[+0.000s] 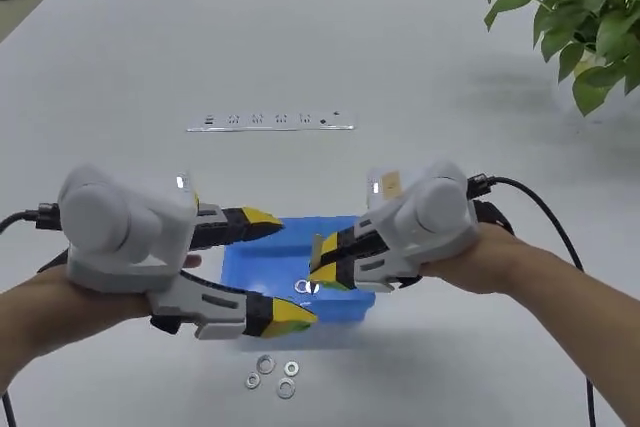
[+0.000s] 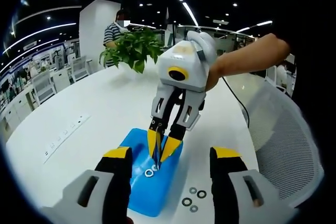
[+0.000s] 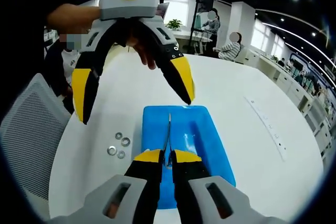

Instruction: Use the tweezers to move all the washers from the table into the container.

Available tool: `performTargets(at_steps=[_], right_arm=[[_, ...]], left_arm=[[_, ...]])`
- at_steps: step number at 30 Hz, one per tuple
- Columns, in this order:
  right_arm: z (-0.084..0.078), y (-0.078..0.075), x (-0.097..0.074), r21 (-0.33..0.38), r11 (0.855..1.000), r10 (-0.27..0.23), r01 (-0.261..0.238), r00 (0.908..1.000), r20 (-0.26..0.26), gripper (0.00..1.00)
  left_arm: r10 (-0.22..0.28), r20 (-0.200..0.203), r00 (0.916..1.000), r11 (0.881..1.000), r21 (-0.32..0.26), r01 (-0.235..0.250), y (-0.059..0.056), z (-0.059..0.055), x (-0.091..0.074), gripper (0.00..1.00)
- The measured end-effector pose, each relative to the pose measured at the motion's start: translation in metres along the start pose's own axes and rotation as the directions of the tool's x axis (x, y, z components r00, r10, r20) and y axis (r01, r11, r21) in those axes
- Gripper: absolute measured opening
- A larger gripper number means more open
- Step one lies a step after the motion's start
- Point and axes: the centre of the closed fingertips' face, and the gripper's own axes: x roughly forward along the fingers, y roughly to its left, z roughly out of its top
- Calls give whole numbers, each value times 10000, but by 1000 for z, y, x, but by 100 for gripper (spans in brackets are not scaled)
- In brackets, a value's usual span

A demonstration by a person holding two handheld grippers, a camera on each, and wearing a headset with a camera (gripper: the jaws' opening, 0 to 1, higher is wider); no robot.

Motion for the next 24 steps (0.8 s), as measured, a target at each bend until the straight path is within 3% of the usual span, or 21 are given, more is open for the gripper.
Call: performTargets(at_steps=[3,13,24], right_arm=[[-3,-1,2,25,10000,37,-37,10000,-60,8],[-10,-1,6,59,9998,201,-199,9995,-261,8],[-12,-1,6,110,9994,316,-314,9993,-206,8]], left_arm=[[-22,1,10000,9999,102,22,5,1,3,61],[-16,41,10000,9971,760,13,14,10,12,29],[-403,-171,9990,9938,1034,418,14,10,25,16]])
